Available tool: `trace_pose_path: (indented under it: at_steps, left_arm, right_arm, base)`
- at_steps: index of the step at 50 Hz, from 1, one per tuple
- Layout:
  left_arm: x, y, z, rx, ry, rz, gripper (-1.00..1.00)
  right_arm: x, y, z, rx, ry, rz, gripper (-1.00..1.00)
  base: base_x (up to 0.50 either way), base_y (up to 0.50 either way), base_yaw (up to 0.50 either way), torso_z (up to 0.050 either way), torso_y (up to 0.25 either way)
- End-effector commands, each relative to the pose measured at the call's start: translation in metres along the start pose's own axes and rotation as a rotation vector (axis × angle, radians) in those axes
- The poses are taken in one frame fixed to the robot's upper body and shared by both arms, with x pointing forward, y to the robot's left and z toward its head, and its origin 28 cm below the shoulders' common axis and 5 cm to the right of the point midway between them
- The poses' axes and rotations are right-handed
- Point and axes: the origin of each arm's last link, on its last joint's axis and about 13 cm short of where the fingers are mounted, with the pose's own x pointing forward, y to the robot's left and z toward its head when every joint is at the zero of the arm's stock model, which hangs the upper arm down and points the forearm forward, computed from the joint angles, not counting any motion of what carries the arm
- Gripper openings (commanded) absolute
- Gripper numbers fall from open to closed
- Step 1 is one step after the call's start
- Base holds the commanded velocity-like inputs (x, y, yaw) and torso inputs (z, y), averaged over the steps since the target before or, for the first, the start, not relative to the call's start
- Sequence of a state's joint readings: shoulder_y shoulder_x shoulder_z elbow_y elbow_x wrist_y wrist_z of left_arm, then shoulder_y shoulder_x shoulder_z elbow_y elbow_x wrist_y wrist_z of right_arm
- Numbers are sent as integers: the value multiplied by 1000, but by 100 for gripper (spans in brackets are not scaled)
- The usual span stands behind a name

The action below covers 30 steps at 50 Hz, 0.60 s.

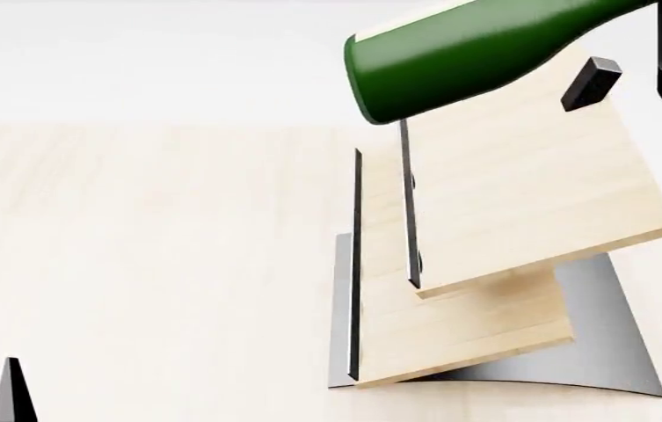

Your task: Put the wine bottle on the wine rack.

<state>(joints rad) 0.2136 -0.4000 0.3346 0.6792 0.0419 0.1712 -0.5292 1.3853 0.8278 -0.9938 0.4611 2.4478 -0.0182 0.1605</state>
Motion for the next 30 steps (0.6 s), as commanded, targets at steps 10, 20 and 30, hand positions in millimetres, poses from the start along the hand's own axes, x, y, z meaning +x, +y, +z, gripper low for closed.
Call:
trace_pose_path:
  at_steps: [10, 20, 30]
  left_arm:
    - [-1, -1, -1, 2, 2, -3, 100]
    - [-1, -1, -1, 2, 2, -4, 100]
    - [-1, -1, -1, 4, 4, -5, 100]
  right_arm:
    - [-13, -3, 12, -23, -38, 30, -100]
    - [-20, -6, 12, -43, -44, 21, -100]
    - [-21, -18, 13, -62, -40, 8, -100]
  base:
    - [0, 0, 0, 0, 1]
    - [0, 0, 0, 0, 1]
    - [0, 0, 0, 0, 0]
